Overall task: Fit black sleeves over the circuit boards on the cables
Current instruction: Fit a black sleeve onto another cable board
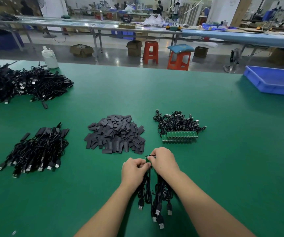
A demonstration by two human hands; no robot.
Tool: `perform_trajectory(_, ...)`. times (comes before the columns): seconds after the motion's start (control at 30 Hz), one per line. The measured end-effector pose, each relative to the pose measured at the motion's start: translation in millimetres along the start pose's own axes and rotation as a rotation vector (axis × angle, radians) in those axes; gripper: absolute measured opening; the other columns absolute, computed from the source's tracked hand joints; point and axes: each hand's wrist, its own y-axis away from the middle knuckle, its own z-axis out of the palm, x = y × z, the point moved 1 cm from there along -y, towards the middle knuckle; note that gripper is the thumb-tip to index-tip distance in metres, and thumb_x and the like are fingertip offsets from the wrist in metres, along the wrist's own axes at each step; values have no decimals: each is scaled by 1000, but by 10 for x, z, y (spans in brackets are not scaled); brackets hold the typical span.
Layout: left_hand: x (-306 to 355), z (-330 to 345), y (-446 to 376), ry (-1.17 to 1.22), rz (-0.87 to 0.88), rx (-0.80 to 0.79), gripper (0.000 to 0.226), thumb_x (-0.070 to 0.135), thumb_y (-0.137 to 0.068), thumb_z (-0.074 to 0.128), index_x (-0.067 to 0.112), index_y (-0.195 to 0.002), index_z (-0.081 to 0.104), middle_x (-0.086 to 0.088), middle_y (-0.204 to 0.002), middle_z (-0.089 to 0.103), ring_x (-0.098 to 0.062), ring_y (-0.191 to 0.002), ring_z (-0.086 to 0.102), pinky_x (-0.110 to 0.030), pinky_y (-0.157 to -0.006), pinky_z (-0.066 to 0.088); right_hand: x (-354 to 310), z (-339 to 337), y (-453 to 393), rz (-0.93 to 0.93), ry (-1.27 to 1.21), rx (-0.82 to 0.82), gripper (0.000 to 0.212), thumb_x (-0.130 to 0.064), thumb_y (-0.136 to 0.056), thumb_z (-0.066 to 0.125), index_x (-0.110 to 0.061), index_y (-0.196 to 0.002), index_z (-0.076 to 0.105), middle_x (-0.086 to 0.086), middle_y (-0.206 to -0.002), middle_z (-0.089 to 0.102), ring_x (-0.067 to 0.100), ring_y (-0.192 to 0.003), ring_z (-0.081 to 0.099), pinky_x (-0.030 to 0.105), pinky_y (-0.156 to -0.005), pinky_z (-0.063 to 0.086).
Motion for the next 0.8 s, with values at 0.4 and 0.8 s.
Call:
perform_trajectory(0.4,-50,-140,-15,168,-57,-115,16,22,-92,66,19,-78,74,6,-80,74,-20,-92,66,-36,-91,49,541,-91,-77,-48,103,1,45,-54,-83,67,-21,-111,54,-4,-102,44,15,-97,46,29,-77,42)
perform_trajectory(0.8,-23,-148,-2,210,-95,-155,12,21,-93,67,19,-84,74,7,-79,75,-18,-89,68,-32,-90,50,1270,-414,-172,-65,295,-97,51,-66,-79,68,-32,-115,57,-4,-116,44,19,-119,35,35,-104,36)
